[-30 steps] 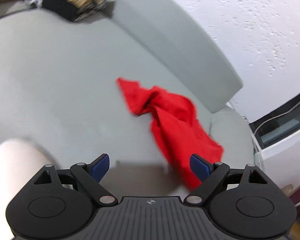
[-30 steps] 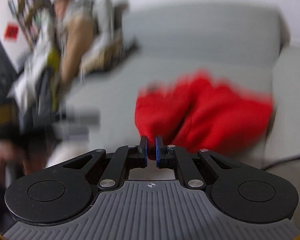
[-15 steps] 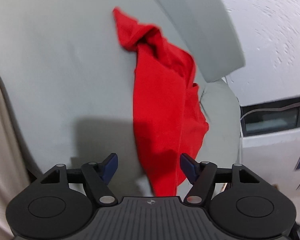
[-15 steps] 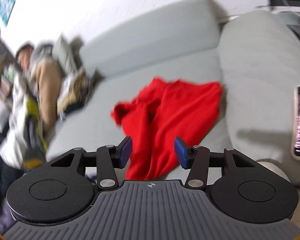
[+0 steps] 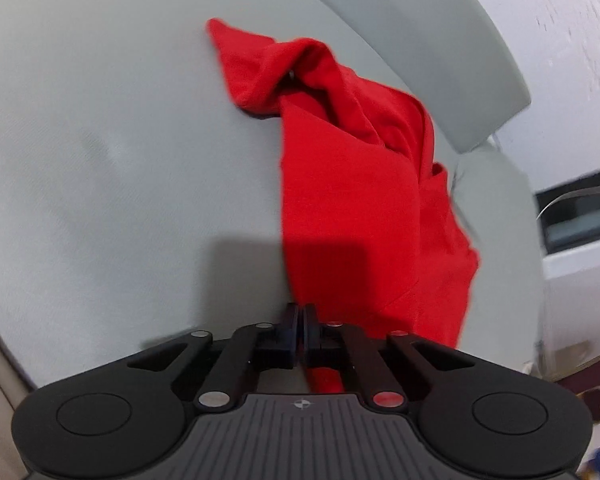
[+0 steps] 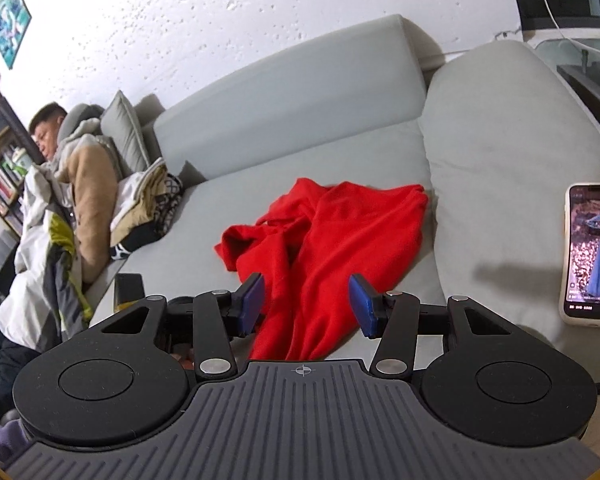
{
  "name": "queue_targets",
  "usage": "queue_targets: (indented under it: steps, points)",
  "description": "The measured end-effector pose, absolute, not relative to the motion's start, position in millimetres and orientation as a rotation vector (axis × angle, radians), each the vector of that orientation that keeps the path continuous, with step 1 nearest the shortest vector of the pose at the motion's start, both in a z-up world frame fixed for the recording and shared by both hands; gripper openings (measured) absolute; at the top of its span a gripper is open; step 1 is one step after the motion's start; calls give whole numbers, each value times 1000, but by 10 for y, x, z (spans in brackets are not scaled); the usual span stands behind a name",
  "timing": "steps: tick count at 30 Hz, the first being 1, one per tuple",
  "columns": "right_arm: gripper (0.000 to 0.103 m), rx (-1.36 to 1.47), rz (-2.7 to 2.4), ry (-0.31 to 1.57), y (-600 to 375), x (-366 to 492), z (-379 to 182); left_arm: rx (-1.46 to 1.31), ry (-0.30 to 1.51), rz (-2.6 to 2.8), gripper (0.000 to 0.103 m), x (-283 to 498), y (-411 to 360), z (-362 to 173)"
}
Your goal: Fold clothes
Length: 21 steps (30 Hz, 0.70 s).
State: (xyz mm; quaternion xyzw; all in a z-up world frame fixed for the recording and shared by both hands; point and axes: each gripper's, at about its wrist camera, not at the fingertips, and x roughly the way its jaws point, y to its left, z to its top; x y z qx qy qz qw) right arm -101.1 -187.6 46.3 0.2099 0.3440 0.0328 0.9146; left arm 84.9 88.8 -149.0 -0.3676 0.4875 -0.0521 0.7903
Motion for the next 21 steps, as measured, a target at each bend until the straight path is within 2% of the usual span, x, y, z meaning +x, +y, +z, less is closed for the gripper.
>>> queue_targets:
  steps: [7, 12, 14, 15, 18, 21]
  points:
    - [53, 468, 67, 737, -1899, -951, 399, -740, 797, 24, 0, 218, 1528, -910]
    - [53, 494, 71, 784, -1855, -829, 255, -717, 838, 84, 0, 72, 1763, -949]
    - [53, 511, 72, 818, -1826, -763, 172, -768, 872, 75, 24, 76, 1782, -1048]
    - [53, 518, 72, 832, -1810, -738, 137, -791, 873, 92, 45, 70, 1799, -1074]
    - [54, 519, 71, 844, -1786, -725, 103, -863, 857, 110, 52, 84, 1841, -1162]
    - [54, 509, 67, 846, -1782, -705, 97, -941, 847, 73, 52, 173, 1921, -1278]
